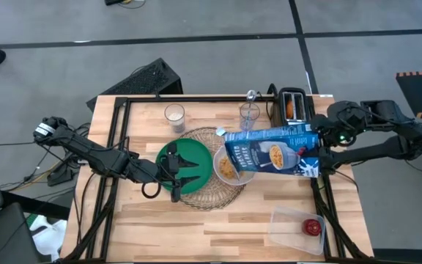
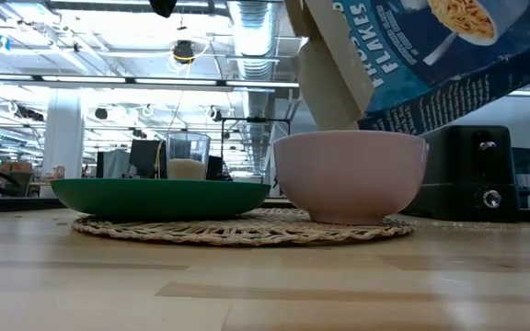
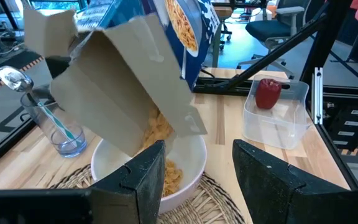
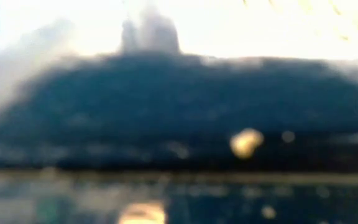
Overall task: Arrange a breakfast setting
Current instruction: Pour the cereal into the white bowl from the cereal box
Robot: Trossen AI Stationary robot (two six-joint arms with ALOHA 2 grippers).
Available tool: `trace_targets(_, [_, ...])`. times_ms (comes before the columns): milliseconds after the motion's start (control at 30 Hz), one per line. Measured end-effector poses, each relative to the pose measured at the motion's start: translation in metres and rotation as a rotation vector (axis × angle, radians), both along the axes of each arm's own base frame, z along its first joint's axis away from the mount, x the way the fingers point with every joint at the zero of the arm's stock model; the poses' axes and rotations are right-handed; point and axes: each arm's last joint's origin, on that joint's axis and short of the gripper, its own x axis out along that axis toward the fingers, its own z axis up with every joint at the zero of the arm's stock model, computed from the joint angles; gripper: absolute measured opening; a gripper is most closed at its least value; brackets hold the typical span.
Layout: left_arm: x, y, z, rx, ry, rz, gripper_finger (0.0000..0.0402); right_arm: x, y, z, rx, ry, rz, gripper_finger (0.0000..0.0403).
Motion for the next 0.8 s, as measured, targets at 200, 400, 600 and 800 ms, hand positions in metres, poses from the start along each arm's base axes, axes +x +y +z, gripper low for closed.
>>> trace_targets(200, [0.000, 0.000, 0.000, 0.000, 0.000, 0.000, 0.0174, -0.003, 0.000, 0.001, 0.001, -0.010, -0.002, 0.0305])
trace_targets(400, [0.000, 0.000, 0.000, -0.001, -0.003, 0.001, 0.0174, -0.013, 0.001, 0.002, -0.001, -0.041, -0.002, 0.0305])
trace_targets(600, [0.000, 0.000, 0.000, -0.001, -0.003, 0.001, 0.0174, -0.029, 0.002, -0.002, 0.004, -0.101, -0.019, 0.0305])
trace_targets(800, [0.000, 0.000, 0.001, -0.001, -0.009, 0.007, 0.0174, -0.043, 0.003, -0.017, 0.003, -0.179, -0.022, 0.0305])
